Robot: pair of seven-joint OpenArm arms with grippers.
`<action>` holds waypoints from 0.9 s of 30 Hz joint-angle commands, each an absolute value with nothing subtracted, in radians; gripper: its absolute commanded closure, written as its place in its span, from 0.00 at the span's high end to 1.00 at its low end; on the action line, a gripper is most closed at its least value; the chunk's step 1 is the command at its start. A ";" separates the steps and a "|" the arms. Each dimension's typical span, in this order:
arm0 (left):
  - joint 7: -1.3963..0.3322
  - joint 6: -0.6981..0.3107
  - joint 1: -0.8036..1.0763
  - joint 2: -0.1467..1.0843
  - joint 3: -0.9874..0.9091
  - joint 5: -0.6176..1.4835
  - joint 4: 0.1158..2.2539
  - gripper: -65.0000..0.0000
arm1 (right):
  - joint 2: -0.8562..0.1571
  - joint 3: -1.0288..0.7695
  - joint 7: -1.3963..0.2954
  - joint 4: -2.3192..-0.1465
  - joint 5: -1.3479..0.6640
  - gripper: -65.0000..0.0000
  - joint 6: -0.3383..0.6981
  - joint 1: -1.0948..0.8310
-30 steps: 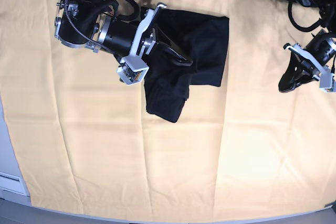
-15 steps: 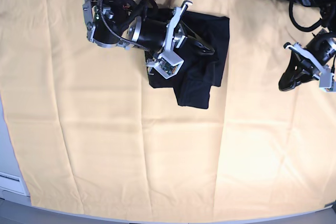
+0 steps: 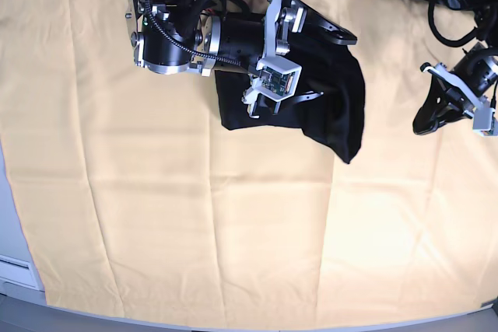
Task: Fold the T-shirt properly
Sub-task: 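Press the folded bundle down with the right gripper and release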
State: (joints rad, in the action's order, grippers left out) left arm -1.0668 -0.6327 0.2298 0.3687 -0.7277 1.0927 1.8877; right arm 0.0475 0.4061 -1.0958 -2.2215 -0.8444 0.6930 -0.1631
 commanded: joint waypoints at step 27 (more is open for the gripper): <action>-1.048 -0.635 0.224 0.394 -0.733 1.120 1.905 0.00 | -0.079 0.406 -1.171 -2.342 -0.680 0.68 0.698 -0.292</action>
